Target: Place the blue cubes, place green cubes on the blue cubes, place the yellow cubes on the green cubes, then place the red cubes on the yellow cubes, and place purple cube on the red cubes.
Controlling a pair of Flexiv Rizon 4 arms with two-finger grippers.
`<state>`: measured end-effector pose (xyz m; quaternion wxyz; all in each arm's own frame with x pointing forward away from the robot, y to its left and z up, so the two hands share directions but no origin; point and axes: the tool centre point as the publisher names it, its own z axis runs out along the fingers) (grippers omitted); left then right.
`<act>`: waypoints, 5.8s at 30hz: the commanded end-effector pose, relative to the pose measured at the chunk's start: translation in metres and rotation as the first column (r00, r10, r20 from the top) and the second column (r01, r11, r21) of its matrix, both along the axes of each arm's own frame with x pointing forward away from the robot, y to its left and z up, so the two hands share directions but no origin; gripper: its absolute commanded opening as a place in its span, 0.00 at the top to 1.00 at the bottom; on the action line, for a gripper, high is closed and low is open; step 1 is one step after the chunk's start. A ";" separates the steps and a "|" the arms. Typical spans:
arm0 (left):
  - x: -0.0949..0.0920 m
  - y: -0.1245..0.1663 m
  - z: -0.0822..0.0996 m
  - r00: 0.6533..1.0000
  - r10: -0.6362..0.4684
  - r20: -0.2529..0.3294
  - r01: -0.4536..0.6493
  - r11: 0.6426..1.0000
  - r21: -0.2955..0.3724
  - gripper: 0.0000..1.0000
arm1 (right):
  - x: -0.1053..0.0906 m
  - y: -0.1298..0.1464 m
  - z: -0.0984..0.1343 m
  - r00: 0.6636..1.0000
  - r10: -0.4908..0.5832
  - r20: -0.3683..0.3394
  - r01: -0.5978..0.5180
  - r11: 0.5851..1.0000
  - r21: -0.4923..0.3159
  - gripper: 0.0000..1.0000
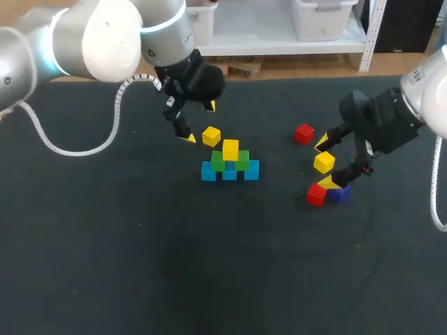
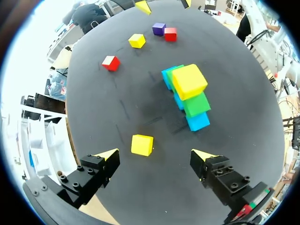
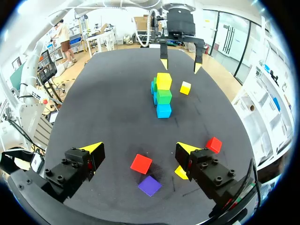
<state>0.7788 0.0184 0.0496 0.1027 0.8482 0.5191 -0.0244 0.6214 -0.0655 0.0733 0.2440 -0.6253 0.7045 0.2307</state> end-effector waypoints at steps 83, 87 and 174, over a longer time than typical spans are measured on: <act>-0.053 0.030 0.033 0.974 0.226 -0.008 -0.226 0.974 0.033 1.00 | 0.001 0.000 -0.001 1.000 0.002 0.000 -0.002 1.000 0.003 0.00; -0.063 0.030 0.033 0.964 0.264 -0.024 -0.264 0.965 -0.001 1.00 | 0.001 0.000 -0.001 1.000 0.002 0.000 -0.002 1.000 0.003 0.00; -0.076 -0.019 0.015 0.949 0.301 -0.092 -0.293 0.952 0.091 1.00 | 0.001 0.000 -0.001 1.000 0.002 0.000 -0.002 1.000 0.003 0.00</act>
